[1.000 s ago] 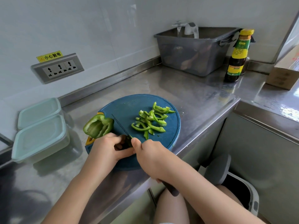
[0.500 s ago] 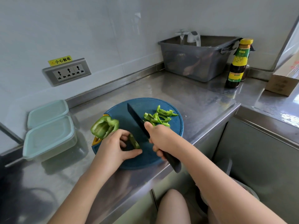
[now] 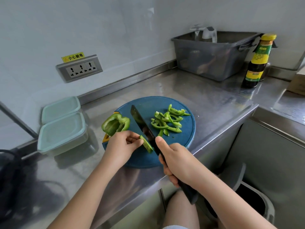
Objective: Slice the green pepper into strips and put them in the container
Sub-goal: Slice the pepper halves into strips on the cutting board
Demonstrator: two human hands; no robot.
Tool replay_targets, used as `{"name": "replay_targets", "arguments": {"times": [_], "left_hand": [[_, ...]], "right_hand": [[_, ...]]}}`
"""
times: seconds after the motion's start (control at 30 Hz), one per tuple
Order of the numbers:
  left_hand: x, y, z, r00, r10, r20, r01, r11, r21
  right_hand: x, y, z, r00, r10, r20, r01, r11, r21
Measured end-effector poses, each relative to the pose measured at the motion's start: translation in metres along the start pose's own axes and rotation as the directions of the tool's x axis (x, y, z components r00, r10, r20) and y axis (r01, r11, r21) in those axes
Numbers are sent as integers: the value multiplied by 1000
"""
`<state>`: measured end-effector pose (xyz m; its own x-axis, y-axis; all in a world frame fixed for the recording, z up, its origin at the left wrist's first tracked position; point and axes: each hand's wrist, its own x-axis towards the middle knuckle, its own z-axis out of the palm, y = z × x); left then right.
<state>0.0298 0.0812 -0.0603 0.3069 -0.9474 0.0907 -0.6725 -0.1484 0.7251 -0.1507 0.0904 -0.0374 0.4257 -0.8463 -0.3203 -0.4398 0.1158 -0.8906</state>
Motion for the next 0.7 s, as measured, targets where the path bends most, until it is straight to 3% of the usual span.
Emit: {"name": "replay_targets", "arguments": {"times": [0.23, 0.7], "left_hand": [[-3, 5, 0, 998, -51, -21, 52, 997, 59], [-1, 8, -3, 990, -138, 0, 138, 990, -14]], "right_hand": [[-3, -1, 4, 999, -37, -6, 37, 999, -25], [-5, 11, 12, 995, -65, -82, 47, 979, -199]]}}
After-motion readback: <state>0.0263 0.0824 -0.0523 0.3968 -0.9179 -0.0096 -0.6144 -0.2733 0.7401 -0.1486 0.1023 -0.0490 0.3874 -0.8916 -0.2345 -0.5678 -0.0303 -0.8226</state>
